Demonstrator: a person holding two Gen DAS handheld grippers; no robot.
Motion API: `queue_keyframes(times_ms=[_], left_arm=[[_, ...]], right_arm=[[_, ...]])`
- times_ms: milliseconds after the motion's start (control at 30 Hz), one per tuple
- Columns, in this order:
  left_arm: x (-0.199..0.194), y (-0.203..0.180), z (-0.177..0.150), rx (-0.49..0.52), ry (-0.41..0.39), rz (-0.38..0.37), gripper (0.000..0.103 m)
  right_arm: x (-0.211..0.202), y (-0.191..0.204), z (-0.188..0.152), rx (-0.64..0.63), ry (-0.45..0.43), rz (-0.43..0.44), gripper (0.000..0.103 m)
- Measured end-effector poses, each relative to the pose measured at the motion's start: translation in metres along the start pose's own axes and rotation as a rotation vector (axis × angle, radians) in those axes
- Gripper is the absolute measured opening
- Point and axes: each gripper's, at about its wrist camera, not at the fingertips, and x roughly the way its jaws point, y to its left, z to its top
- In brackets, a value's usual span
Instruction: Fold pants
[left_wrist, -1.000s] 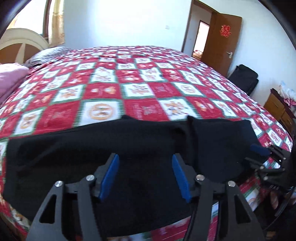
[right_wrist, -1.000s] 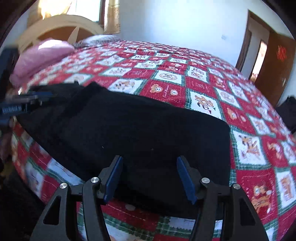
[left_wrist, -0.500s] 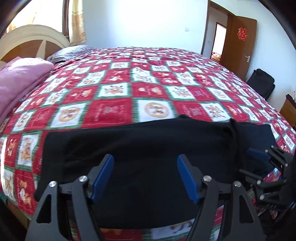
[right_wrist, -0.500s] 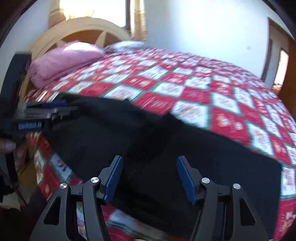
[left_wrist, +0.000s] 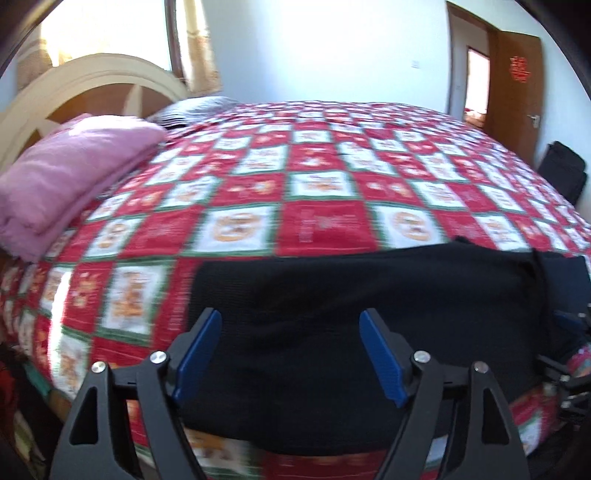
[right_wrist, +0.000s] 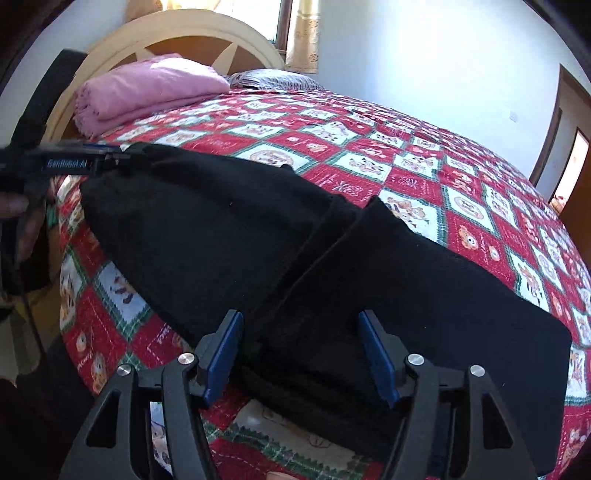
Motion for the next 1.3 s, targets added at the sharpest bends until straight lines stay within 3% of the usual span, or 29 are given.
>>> queue_keyframes(times_ms=[167, 367, 433, 500, 733, 967, 1033, 1133, 1200, 1233, 1300], left_arm=[[0.018, 0.048, -0.012, -0.122, 0.035, 0.011, 0.079], [0.03, 0.065, -0.024, -0.253, 0.05, -0.139, 0.069], [0.029, 0.063, -0.027, -0.258, 0.04, -0.144, 0.069], [0.028, 0.06, -0.027, -0.254, 0.035, -0.153, 0.059], [0.026, 0.044, -0.024, -0.187, 0.031, -0.064, 0.056], [0.021, 0.04, -0.021, -0.202, 0.015, -0.055, 0.045], [0.023, 0.037, -0.022, -0.18, 0.017, -0.039, 0.045], [0.029, 0.045, -0.027, -0.222, 0.024, -0.074, 0.063], [0.029, 0.051, -0.03, -0.251, 0.013, -0.11, 0.063], [0.028, 0.051, -0.03, -0.239, 0.011, -0.113, 0.062], [0.025, 0.05, -0.03, -0.229, 0.005, -0.114, 0.045]], right_arm=[[-0.012, -0.011, 0.0, 0.064, -0.022, 0.04, 0.066], [-0.017, -0.019, 0.002, 0.108, -0.057, 0.023, 0.066], [-0.016, -0.019, 0.002, 0.113, -0.051, 0.024, 0.066], [-0.014, -0.018, 0.001, 0.109, -0.048, 0.021, 0.066], [-0.014, -0.013, -0.001, 0.079, -0.029, -0.029, 0.066], [-0.013, -0.015, -0.002, 0.083, -0.02, -0.029, 0.066], [-0.013, -0.015, -0.002, 0.084, -0.02, -0.03, 0.066], [-0.012, -0.014, -0.002, 0.082, -0.02, -0.031, 0.066], [-0.012, -0.014, -0.002, 0.082, -0.019, -0.031, 0.066], [-0.012, -0.014, -0.002, 0.082, -0.019, -0.031, 0.066], [-0.012, -0.014, -0.002, 0.083, -0.02, -0.031, 0.066]])
